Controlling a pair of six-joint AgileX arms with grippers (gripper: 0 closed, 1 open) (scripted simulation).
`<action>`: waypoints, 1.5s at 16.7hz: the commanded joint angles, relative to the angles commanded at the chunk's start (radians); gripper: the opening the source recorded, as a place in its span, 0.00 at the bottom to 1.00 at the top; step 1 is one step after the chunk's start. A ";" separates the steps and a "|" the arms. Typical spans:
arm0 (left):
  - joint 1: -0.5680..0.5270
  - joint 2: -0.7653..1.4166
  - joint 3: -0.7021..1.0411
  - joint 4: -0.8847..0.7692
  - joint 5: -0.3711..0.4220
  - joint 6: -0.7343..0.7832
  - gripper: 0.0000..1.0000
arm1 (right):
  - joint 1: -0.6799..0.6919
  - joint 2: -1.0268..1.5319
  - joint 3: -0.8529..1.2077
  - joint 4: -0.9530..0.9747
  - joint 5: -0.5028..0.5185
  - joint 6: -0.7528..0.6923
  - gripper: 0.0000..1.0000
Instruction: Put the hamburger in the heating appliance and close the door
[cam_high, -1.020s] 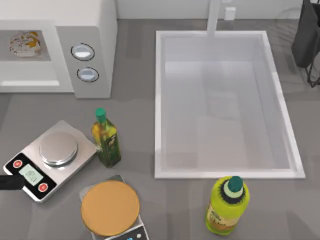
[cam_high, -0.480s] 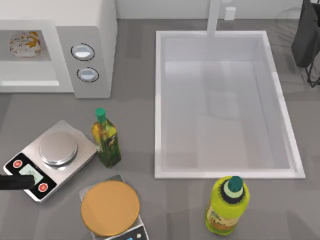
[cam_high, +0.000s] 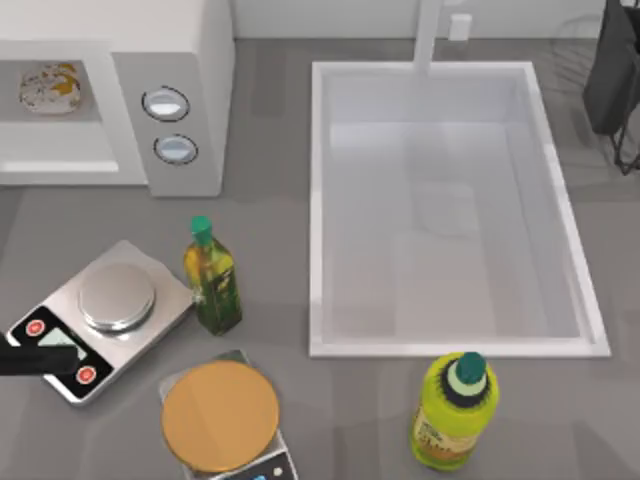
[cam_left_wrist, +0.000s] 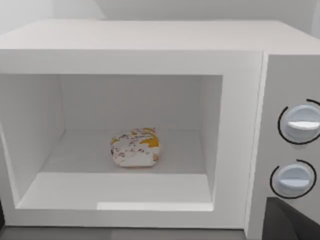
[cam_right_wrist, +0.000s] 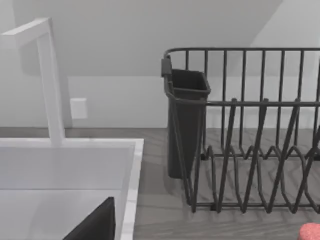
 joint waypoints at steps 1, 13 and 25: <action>-0.017 0.008 0.006 0.002 -0.017 0.000 0.00 | 0.000 0.000 0.000 0.000 0.000 0.000 1.00; -0.182 0.086 0.069 0.021 -0.182 0.002 0.00 | 0.000 0.000 0.000 0.000 0.000 0.000 1.00; -0.246 0.100 0.150 -0.044 -0.246 0.002 0.00 | 0.000 0.000 0.000 0.000 0.000 0.000 1.00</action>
